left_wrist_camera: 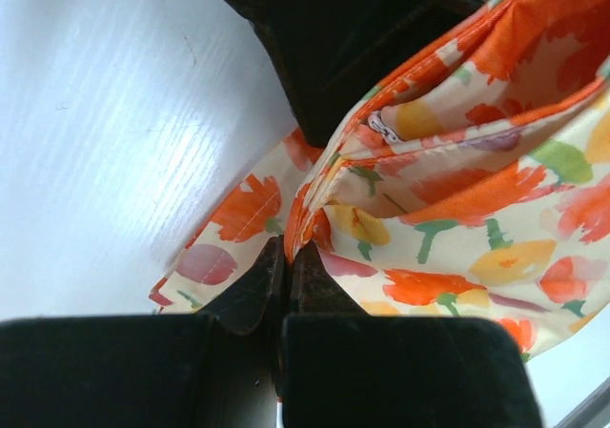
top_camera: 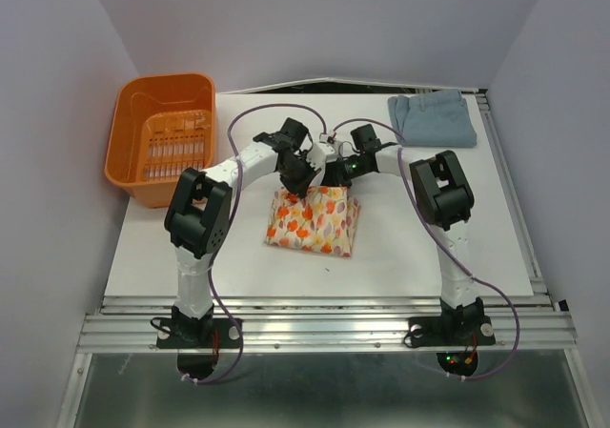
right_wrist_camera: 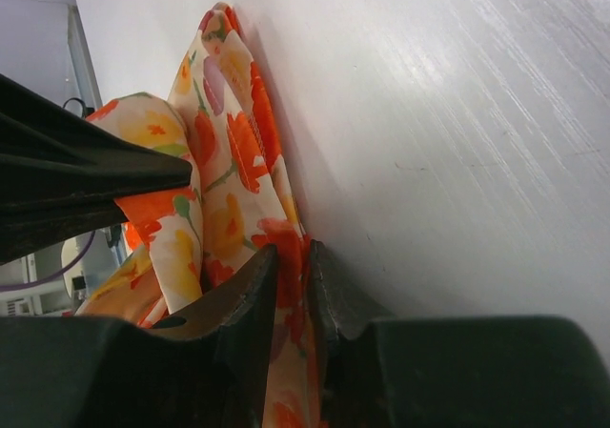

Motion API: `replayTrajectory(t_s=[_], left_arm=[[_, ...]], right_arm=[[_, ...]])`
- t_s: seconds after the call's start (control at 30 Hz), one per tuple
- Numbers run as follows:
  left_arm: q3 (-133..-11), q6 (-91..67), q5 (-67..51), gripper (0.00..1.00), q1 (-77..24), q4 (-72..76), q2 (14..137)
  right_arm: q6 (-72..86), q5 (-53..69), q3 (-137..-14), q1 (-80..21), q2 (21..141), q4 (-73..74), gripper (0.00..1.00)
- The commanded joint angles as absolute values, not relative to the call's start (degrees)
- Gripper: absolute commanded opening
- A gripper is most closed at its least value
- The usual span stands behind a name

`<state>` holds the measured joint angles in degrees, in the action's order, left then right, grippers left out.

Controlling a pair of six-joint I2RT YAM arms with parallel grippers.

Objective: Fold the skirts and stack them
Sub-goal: Fold the skirt

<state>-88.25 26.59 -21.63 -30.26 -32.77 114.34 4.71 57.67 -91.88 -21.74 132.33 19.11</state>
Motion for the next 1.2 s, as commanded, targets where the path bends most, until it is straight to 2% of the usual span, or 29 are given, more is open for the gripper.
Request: replayTrajectory(t_s=[0.0,0.07,0.2,0.37,0.47,0.57,0.63,0.67,0.7,0.8,1.03,1.17], left_arm=[[-88.7,27.3,-18.6,0.09,-30.1,-29.4,113.3],[-87.7,27.2,-17.8,0.13,-30.1,-28.0,112.9],[-87.0,26.8,-17.6,0.27,-30.1,-26.4,112.7],[-86.1,26.6,-18.1,0.33,-30.1,-25.0,110.0],[-86.7,26.6,-18.3,0.35,-30.0,-25.0,108.1],[-87.5,26.2,-18.3,0.44,-29.7,-25.7,106.4],[-87.8,25.6,-18.8,0.45,-29.3,-25.8,104.6],[-88.1,25.1,-19.0,0.52,-28.9,-25.9,104.1],[-88.2,25.0,-19.2,0.54,-28.7,-26.0,103.6],[-88.5,23.9,-19.7,0.54,-27.6,-26.0,101.4],[-85.5,21.0,-24.3,0.54,-23.9,-26.7,96.0],[-76.8,18.7,-26.6,0.54,-23.9,-26.2,91.7]], right_arm=[[3.0,57.7,-92.4,-22.4,134.2,21.3,0.27],[3.0,57.7,-92.5,-22.4,134.3,21.4,0.28],[2.7,57.5,-93.2,-22.4,134.6,22.2,0.31],[2.3,56.3,-94.4,-22.4,134.5,23.5,0.34],[1.7,54.4,-95.5,-22.4,134.2,24.4,0.38],[1.4,50.9,-97.8,-21.7,134.0,25.8,0.47],[1.6,50.3,-99.6,-20.4,134.1,27.0,0.54],[1.7,50.1,-101.8,-19.9,134.1,28.3,0.55],[1.8,50.0,-103.0,-19.3,134.3,28.9,0.57],[2.1,48.8,-107.6,-17.7,134.3,30.8,0.63],[1.8,47.9,-115.9,-15.9,134.3,35.3,0.64],[1.4,49.6,-116.0,-15.9,132.3,38.7,0.62]])
